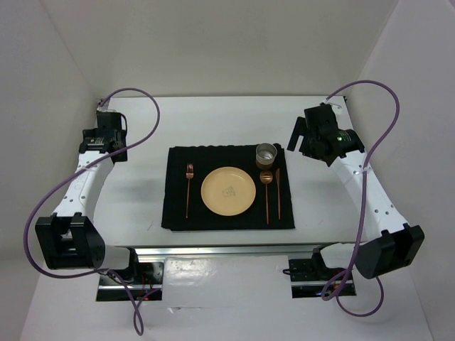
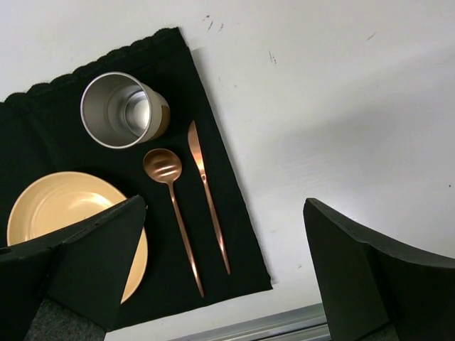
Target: Set the dinner table for one person
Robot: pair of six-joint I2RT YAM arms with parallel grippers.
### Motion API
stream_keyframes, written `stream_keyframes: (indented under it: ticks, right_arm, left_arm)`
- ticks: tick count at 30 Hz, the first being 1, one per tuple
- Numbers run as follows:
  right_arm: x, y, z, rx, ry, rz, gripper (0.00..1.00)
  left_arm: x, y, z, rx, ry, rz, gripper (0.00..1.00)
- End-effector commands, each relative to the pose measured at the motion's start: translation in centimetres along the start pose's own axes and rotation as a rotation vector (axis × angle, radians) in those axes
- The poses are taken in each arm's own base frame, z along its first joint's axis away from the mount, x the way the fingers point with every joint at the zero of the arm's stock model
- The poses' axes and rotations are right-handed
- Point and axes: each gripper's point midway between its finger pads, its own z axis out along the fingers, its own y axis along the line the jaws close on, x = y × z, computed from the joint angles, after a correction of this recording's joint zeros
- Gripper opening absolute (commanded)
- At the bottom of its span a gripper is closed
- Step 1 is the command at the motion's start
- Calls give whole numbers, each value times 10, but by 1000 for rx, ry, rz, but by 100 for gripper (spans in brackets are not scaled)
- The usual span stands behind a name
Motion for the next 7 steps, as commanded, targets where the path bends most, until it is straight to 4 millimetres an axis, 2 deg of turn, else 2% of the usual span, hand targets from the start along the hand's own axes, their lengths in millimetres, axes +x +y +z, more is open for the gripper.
stream_keyframes:
  ticks: [1,7]
  right_arm:
    - [-25,5,-12,-24,-86,18,100]
    - [-27,5,-11,-16,-90,19,100]
  left_arm:
    - [-12,3,-7,14,-36,-59,82]
    - [-11,6,-10,5,-42,-63,82]
